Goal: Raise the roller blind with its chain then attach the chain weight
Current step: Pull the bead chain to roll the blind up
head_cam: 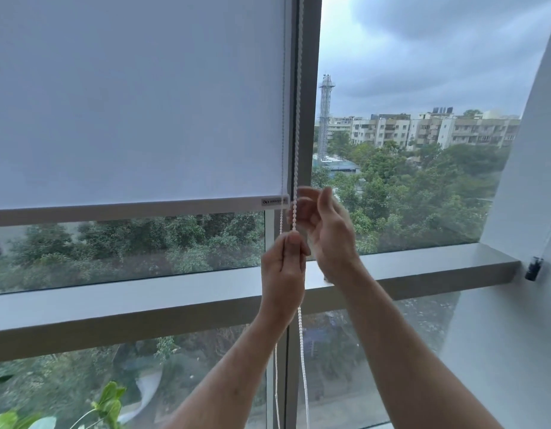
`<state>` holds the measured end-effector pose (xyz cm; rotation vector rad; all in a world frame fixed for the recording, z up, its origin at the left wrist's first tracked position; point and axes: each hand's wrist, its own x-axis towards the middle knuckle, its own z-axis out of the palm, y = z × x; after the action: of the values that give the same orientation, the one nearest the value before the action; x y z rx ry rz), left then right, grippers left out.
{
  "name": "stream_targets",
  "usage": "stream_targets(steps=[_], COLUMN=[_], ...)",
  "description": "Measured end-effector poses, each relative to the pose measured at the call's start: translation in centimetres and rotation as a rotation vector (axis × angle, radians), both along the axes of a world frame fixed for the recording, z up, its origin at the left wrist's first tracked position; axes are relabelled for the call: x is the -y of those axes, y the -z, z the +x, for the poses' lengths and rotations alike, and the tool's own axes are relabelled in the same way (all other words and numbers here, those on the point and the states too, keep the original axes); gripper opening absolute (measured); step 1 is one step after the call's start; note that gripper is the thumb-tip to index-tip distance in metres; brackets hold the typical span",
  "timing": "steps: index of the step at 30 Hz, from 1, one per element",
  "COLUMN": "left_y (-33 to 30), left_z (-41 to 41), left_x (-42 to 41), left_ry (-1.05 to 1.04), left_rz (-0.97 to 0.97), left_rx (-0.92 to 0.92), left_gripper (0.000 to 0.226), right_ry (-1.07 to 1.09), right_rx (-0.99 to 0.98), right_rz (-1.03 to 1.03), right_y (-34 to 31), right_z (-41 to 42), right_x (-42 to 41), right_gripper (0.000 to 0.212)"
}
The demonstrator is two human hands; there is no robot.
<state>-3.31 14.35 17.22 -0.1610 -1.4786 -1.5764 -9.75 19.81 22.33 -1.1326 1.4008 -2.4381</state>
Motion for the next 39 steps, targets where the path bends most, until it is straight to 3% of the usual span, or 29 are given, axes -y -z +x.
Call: stream_targets(steps=[6, 11, 16, 20, 23, 27, 32, 36, 39], left_y=[2.2, 2.0, 1.4, -1.2, -4.4, -8.6, -12.6, -13.0, -12.5], left_z=[0.2, 0.3, 0.0, -0.2, -0.1, 0.4, 0.2, -0.1, -0.1], left_x=[0.6, 0.7, 2.4, 3.6, 3.9, 3.3, 2.3, 1.0, 0.5], left_ry=[-0.015, 0.034, 0.166, 0.116, 0.066, 0.086, 0.161, 0.097, 0.037], left_rz=[-0.001, 0.015, -0.123, -0.09, -0.124, -0.095, -0.086, -0.021, -0.052], left_rx=[0.051, 0.071, 0.099, 0.122, 0.032, -0.025, -0.055, -0.071, -0.165], left_gripper=[0.037, 0.04, 0.05, 0.064, 0.06, 0.071, 0.037, 0.039, 0.039], right_ry=[-0.177, 0.08, 0.154, 0.233, 0.257, 0.249, 0.232, 0.172, 0.0], right_rx=[-0.034, -0.188, -0.24, -0.268, -0.288, -0.255, -0.187, -0.158, -0.083], right_rz=[0.002, -0.074, -0.183, -0.171, -0.132, -0.046, 0.039, 0.055, 0.123], right_y=[-5.6, -5.5, -5.0, -4.4, -2.5, 1.8, 6.6, 7.6, 7.4], right_z=[1.3, 2.9, 3.1, 3.1, 3.1, 3.1, 4.1, 4.0, 3.3], right_x=[1.5, 3.3, 2.5, 2.5, 2.8, 3.0, 2.9, 2.4, 1.8], right_gripper=[0.04, 0.04, 0.035, 0.036, 0.036, 0.037, 0.04, 0.039, 0.04])
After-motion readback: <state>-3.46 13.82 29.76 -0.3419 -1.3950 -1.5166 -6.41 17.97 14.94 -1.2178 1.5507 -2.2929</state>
